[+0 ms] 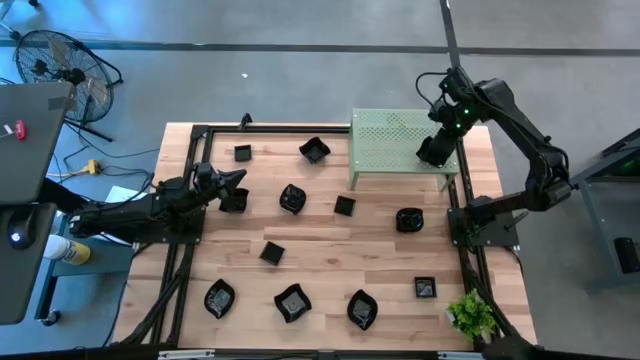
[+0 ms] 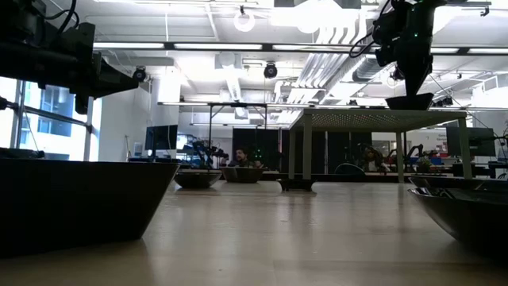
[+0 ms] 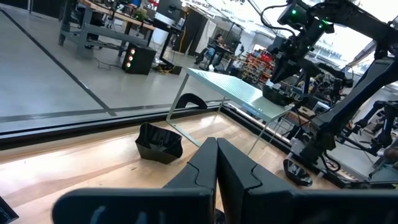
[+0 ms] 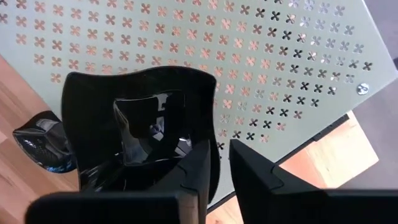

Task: Pick & Place Mini shaped plates
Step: Put the black square plate on the shelf

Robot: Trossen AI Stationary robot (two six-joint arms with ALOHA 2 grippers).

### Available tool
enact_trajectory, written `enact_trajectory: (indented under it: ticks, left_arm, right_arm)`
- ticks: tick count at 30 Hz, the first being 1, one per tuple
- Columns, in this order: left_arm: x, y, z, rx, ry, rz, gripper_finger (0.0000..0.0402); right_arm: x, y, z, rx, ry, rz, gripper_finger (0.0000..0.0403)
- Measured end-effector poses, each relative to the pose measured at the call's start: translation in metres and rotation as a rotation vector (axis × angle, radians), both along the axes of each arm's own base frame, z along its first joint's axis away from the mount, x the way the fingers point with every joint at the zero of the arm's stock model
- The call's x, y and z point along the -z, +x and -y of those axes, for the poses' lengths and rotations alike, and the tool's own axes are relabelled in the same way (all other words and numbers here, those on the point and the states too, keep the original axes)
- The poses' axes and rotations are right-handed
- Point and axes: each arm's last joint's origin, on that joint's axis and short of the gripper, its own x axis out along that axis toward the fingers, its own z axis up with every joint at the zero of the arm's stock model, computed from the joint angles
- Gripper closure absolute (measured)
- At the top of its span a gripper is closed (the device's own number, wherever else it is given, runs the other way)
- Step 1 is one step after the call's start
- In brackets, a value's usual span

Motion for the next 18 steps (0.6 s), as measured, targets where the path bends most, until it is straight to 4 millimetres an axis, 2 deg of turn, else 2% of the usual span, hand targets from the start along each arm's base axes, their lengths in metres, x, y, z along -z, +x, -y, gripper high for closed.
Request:
enact_trajectory:
  ticks: [5,10,18]
  left_arm:
    - [0.000,0.000,0.001,0.022,-0.005,0.008,0.0401]
    - [0.003,0.003,0.000,0.025,-0.010,-0.030,0.0401]
    - [0.010,0.011,-0.001,0.026,0.000,-0.133,0.0401]
  right_arm:
    - [-0.012,0.003,-0.020,-0.027,-0.032,0.039,0.0398]
    - [-0.031,0.009,-0.055,-0.094,-0.002,0.271,0.0396]
    - [-0.041,0.030,-0.110,-0.232,0.042,0.326,0.0401]
